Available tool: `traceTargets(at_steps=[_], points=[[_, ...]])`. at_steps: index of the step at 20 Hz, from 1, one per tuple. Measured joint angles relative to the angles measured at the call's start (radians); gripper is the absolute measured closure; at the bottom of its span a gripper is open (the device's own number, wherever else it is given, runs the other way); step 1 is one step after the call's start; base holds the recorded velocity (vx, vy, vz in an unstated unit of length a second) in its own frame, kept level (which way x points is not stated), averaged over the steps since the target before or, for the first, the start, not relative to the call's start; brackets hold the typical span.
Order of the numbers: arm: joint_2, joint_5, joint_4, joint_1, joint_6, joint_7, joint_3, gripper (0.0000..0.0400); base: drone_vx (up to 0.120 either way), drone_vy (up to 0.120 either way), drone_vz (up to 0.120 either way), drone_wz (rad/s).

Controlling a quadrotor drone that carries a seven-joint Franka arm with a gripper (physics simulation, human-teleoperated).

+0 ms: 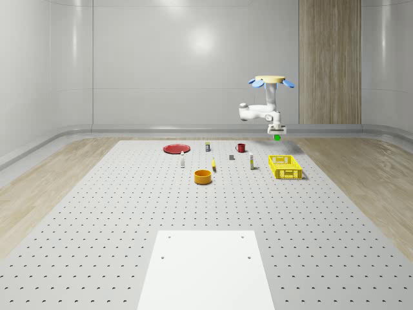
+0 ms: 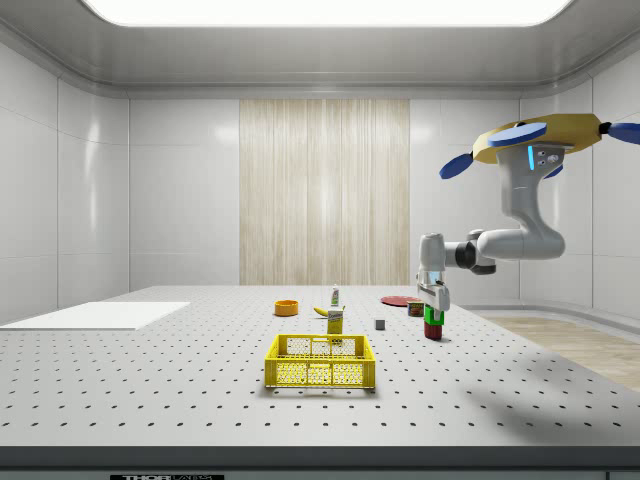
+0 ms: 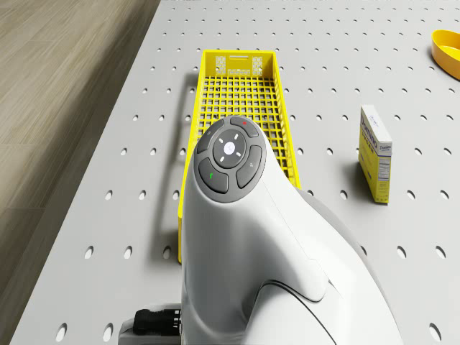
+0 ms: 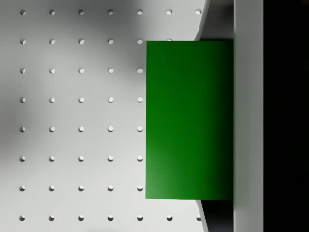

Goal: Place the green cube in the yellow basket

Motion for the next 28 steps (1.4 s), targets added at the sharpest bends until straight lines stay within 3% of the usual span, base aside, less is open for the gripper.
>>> traceTargets(at_steps=[14, 18, 28], points=[[-0.030, 0.012, 0.001, -0.005, 0.028, 0.004, 0.004, 0.0150, 0.120, 0.000, 0.020, 0.000], [-0.037, 0.015, 0.001, -0.006, 0.035, 0.005, 0.006, 0.0150, 0.120, -0.100, 0.000, 0.000], [-0.054, 0.022, 0.002, -0.009, 0.050, 0.007, 0.008, 0.0150, 0.120, -0.020, 0.000, 0.000]])
